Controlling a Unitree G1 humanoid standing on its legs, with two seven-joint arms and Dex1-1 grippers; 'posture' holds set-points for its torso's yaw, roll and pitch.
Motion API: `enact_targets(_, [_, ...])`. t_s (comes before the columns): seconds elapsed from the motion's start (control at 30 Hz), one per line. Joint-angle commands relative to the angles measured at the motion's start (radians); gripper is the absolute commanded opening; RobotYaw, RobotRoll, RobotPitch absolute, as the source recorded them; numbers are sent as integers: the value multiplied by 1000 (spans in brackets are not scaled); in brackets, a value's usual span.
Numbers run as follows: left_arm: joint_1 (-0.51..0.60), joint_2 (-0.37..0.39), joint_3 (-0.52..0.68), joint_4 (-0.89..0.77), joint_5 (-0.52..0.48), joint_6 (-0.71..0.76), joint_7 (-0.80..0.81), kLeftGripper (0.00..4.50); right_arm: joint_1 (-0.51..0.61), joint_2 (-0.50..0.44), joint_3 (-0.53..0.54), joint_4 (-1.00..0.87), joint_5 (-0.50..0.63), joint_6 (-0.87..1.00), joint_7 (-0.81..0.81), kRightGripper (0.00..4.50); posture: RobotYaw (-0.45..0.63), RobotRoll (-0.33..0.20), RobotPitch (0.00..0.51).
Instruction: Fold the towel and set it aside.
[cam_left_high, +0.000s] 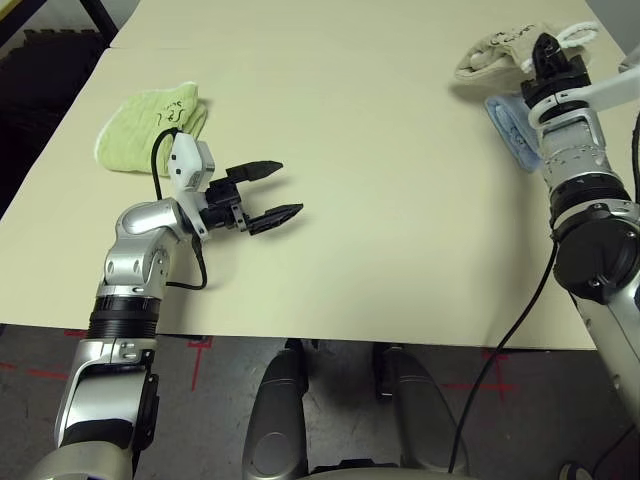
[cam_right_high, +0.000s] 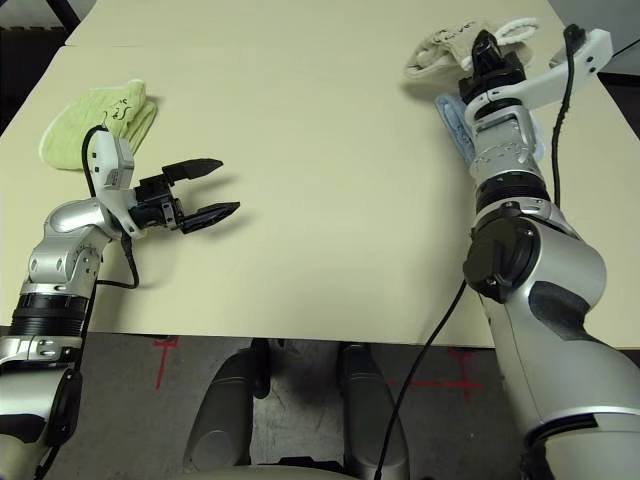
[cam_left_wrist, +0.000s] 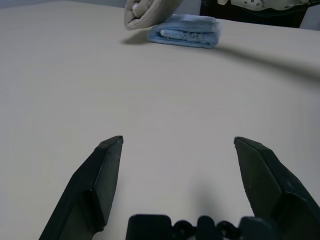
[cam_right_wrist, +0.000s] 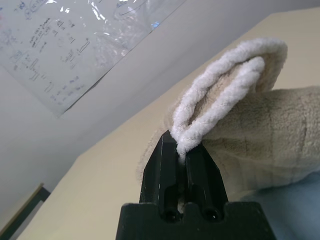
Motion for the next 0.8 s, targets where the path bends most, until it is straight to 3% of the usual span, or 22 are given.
enact_targets(0.03, [8,6,0,-6,1,-3,-2,4500,2,-37,-1,9,-16,-14,3,24,42,0,314])
enact_targets(0.3, [1,11,4,5,2,-10,-4,4500,-4,-97,10,15,-53,-8,8,24,40,0,307])
enact_targets(0.8, [12,21,2,-12,2,1,-2,4500,108,-99,36,20,-104,56,5,24,47,0,297])
